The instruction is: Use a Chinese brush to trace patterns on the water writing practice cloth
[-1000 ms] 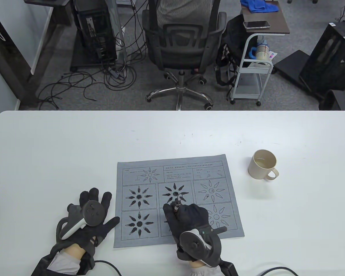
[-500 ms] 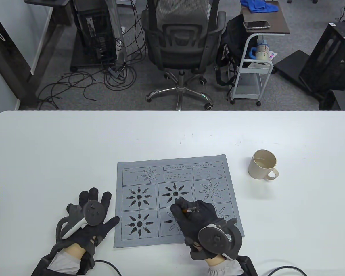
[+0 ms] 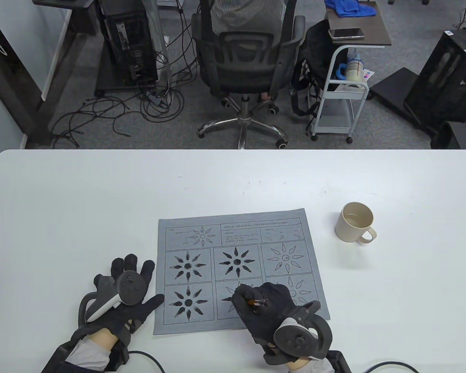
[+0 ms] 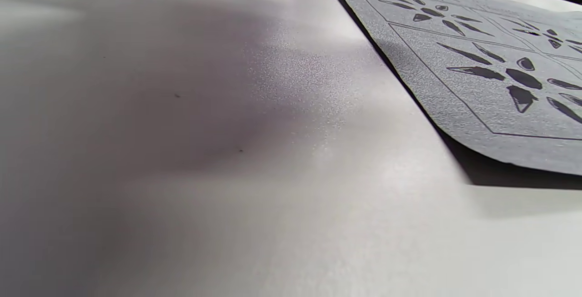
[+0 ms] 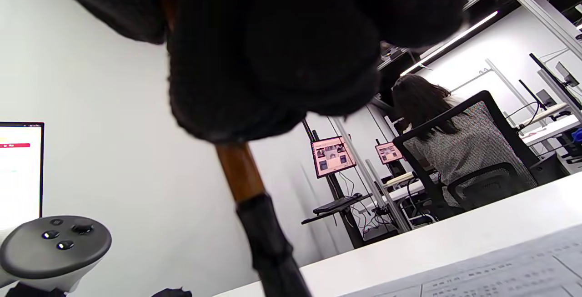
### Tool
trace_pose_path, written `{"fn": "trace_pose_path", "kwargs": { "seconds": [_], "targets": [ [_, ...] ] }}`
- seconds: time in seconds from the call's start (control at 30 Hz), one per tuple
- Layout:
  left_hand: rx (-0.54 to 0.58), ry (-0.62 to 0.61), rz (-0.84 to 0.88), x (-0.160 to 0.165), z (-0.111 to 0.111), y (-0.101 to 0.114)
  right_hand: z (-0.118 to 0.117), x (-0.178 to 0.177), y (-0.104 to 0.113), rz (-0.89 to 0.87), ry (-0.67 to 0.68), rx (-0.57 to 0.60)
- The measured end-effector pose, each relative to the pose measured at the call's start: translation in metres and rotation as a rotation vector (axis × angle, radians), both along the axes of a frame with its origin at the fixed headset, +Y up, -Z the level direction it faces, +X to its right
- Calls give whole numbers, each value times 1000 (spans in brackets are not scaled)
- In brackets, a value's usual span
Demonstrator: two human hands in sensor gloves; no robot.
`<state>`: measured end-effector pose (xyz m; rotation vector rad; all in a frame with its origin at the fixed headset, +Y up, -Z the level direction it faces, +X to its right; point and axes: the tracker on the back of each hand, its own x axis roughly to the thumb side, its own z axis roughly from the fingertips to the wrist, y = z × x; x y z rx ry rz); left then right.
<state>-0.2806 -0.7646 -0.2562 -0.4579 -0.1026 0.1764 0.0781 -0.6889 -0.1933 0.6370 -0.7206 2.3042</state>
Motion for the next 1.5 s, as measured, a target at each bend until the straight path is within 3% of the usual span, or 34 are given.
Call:
{"fn": "trace_pose_path", "kwargs": {
  "seconds": [0.97, 1.5],
  "targets": [
    [1, 11, 9, -2, -1, 0, 4, -18, -6, 67, 56, 26],
    [0, 14, 7, -3, -2, 0, 2, -16, -4, 87, 11, 24]
  ]
}}
